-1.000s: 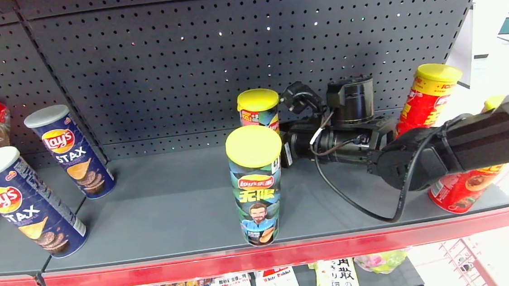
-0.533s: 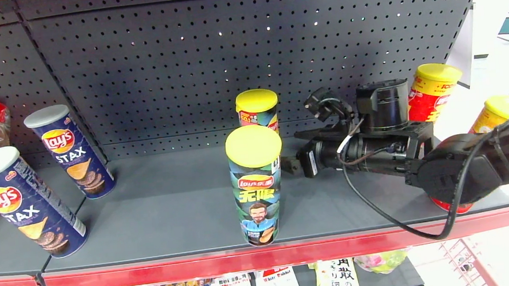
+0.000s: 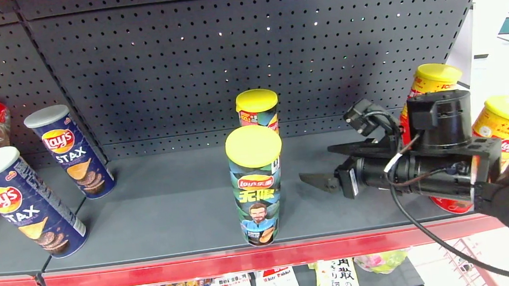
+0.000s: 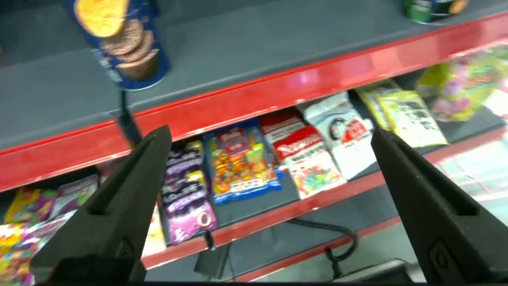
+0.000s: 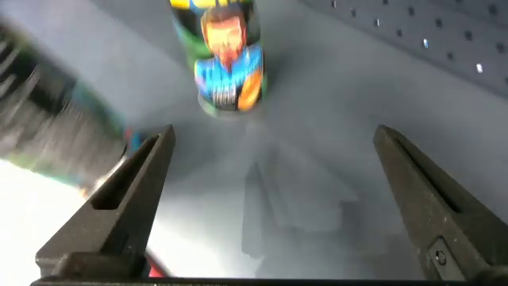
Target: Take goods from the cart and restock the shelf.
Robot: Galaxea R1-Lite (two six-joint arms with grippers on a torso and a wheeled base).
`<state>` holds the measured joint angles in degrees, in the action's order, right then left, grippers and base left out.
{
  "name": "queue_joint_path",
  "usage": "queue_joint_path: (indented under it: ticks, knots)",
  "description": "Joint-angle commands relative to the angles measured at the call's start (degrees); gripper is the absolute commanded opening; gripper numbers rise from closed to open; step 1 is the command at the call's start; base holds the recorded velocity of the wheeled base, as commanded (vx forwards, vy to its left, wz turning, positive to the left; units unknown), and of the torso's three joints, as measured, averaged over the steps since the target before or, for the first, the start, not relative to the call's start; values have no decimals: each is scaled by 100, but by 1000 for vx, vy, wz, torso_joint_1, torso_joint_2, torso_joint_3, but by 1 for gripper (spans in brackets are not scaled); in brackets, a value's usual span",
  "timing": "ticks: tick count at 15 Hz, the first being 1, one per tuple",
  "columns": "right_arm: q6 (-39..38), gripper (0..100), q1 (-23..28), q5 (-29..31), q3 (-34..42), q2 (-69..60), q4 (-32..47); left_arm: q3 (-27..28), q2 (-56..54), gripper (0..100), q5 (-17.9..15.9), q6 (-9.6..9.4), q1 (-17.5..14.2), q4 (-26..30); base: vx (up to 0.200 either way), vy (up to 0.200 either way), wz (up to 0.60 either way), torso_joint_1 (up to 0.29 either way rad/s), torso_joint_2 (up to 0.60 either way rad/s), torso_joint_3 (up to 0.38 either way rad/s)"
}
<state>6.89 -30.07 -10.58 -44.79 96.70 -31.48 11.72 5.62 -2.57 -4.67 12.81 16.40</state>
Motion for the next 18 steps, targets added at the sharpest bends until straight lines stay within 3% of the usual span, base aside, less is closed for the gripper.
queue_joint_path:
  ticks: [1, 7, 12, 14, 15, 16, 18]
  knots:
    - [6, 100, -16, -5, 497, -661, 1, 24, 18, 100, -42, 10, 2, 4, 0, 0, 0, 0, 0, 0]
    - [76, 100, -95, 3, 2106, -2454, 27, -20, 44, 100, -42, 10, 11, 21, 0, 0, 0, 0, 0, 0]
    - [67, 100, 54, 557, 3248, -4282, 230, -29, 194, 100, -296, 45, 37, 4, 0, 0, 0, 0, 0, 0]
    - [41, 100, 195, 997, 3231, -5424, 1363, 24, 405, 100, -349, 54, 37, -5, 0, 0, 0, 0, 0, 0]
    - [32, 100, 379, 1322, 3011, -6400, 2550, 77, 704, 100, -411, 54, 37, -181, 0, 0, 0, 0, 0, 0]
    - [32, 100, 555, 1480, 2853, -6901, 3227, 94, 967, 100, -420, 54, 37, -374, 0, 0, 0, 0, 0, 0]
    - [-91, 100, 1408, 1612, 2361, -7507, 4361, 147, 1662, 100, -481, 54, 37, -822, 0, 0, 0, 0, 0, 0]
